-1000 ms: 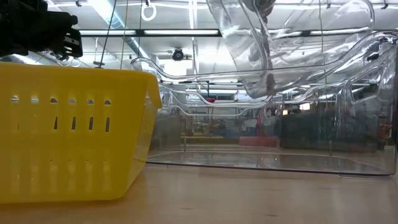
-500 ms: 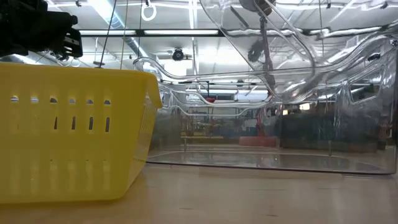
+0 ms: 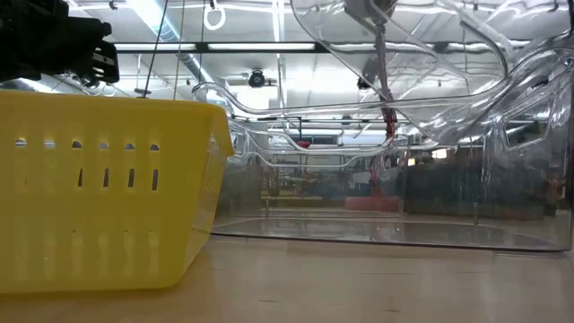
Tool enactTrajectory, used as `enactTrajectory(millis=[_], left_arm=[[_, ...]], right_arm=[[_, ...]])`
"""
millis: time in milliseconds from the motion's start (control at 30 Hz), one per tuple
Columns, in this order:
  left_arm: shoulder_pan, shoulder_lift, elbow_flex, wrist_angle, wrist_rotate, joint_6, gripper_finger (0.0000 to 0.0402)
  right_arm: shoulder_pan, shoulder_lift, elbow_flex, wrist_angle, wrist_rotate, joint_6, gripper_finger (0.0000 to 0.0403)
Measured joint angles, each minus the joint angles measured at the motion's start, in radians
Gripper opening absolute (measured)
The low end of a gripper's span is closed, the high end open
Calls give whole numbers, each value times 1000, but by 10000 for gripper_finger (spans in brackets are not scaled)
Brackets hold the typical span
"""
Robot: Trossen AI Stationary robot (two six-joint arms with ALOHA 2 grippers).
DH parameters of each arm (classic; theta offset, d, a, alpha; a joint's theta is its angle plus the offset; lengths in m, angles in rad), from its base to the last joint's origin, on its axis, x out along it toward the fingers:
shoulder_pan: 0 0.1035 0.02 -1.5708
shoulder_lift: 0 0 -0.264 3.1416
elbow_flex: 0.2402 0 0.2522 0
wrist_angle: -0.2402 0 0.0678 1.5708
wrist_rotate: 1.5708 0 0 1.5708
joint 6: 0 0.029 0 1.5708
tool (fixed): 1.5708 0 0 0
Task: Stack baskets by color
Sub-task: Stack the bottom right transparent bin on the bottom left transparent bin
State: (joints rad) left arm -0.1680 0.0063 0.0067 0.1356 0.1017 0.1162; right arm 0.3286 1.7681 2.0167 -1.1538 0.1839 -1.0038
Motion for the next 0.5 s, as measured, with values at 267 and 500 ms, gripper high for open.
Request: enactTrajectory(millis=[267,500], left_arm=[[0,0,0,14,0,0,36],[0,0,0,19,0,0,29]], right_arm=[[-2,28,-4,-28,31,14,5],[-42,33,-4,-72,-63,53,5]])
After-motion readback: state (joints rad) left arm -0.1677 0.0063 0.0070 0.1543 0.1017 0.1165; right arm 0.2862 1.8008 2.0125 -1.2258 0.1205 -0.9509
